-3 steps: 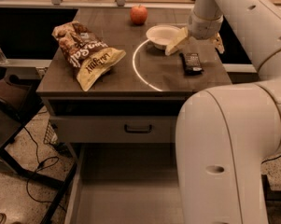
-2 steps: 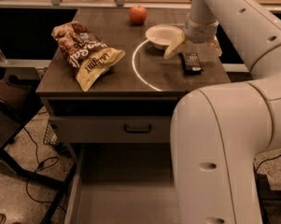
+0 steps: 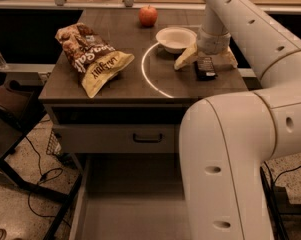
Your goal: Place rxbar chocolate into middle drawer
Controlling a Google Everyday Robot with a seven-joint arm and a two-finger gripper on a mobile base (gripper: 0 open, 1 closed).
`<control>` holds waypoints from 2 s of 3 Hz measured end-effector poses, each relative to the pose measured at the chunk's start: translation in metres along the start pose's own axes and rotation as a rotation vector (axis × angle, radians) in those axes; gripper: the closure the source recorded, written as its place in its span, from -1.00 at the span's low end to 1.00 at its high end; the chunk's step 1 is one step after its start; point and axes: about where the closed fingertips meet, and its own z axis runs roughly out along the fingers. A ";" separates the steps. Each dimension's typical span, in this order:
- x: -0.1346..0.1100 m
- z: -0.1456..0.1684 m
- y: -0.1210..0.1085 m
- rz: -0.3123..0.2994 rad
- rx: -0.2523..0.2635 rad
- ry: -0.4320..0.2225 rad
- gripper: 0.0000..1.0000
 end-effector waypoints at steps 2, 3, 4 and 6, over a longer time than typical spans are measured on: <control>-0.002 -0.012 0.000 0.001 -0.001 0.001 0.05; -0.002 -0.021 0.000 0.001 -0.001 0.001 0.52; -0.004 -0.034 0.000 0.001 -0.001 -0.006 1.00; -0.015 -0.043 0.009 -0.014 -0.021 -0.060 1.00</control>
Offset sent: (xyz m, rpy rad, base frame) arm 0.0002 -0.0001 0.0036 0.0008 0.0012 -0.0006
